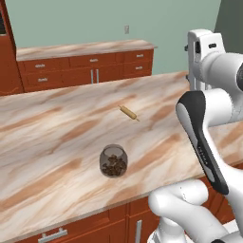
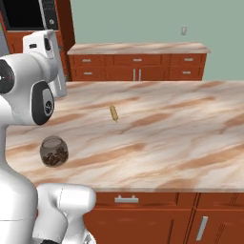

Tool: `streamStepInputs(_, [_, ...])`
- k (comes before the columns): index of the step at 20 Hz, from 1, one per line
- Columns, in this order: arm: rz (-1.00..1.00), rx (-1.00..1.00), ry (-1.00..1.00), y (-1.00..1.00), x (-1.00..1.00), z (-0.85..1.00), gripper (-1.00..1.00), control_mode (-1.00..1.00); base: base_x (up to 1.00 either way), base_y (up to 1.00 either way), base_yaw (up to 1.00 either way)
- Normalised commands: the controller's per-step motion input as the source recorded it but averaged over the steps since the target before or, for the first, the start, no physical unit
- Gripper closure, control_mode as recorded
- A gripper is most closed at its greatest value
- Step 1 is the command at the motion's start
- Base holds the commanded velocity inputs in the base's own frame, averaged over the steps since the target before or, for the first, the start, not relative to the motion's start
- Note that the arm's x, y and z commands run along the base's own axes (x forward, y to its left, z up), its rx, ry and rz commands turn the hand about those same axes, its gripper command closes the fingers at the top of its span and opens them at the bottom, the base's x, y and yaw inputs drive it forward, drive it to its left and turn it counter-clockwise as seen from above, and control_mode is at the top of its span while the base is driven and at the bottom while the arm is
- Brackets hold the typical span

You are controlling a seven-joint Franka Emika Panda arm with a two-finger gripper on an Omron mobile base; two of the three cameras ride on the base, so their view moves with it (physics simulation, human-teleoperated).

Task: Pick the jar and jar from the dining table and place them in the open cabinet. Close the cabinet after placing the objects.

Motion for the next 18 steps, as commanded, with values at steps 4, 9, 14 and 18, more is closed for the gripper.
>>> streamStepInputs(4, [0.00,0.00,0.00,0.00,0.00,0.00,-1.00,1.00,0.34,0.44,0.13])
streamStepInputs(9, [0.00,0.00,0.01,0.01,-0.17,-0.08,-1.00,-1.00,0.00,0.06,0.02])
streamStepInputs(14, [0.00,-0.03,0.21,0.15,-0.48,-0.27,-1.00,-1.00,0.00,0.00,0.00])
streamStepInputs(18, [0.05,-0.03,0.27,0.14,-0.25,-0.33,-1.00,-1.00,0.00,0.00,0.00])
